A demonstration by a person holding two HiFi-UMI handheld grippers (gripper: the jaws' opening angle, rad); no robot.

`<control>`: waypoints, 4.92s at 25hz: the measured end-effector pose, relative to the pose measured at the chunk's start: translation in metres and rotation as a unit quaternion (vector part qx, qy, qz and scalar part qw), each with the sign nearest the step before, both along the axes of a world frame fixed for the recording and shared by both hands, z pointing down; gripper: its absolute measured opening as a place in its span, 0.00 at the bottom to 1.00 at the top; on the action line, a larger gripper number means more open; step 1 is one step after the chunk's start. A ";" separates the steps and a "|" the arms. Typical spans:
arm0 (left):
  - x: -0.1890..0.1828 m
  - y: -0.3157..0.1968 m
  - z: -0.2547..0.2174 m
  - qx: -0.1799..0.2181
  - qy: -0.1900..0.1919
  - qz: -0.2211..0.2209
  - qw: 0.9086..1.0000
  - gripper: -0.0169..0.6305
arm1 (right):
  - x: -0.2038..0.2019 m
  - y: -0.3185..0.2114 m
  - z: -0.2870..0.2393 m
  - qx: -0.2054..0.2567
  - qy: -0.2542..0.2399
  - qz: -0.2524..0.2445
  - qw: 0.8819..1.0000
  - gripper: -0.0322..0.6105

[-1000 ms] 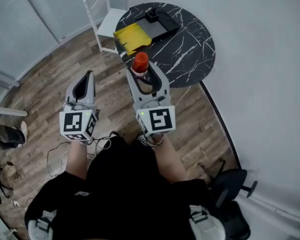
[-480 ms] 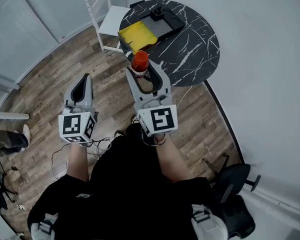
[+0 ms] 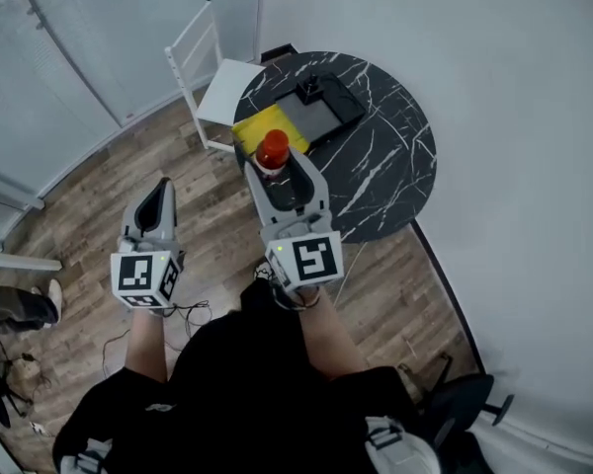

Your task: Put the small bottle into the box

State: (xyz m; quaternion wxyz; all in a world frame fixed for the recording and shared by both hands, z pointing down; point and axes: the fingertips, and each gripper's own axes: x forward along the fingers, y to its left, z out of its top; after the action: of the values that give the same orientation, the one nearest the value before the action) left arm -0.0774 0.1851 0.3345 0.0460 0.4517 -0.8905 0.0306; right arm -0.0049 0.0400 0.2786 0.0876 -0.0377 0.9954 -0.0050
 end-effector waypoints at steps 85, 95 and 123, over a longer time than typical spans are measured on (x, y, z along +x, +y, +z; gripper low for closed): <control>-0.169 -0.333 0.334 -0.316 0.189 0.454 0.811 0.03 | -0.179 -0.211 0.395 -0.382 0.313 0.317 0.809 0.33; -0.168 -0.331 0.340 -0.321 0.194 0.456 0.807 0.03 | -0.183 -0.222 0.407 -0.392 0.306 0.324 0.805 0.33; -0.176 -0.316 0.316 -0.294 0.184 0.464 0.815 0.02 | -0.171 -0.213 0.393 -0.392 0.297 0.344 0.800 0.33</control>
State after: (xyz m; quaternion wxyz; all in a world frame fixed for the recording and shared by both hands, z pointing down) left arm -0.2538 -0.1307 0.6504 0.3200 0.7736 -0.4985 0.2249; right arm -0.1757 -0.1733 0.6711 -0.2385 -0.4086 0.8073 -0.3528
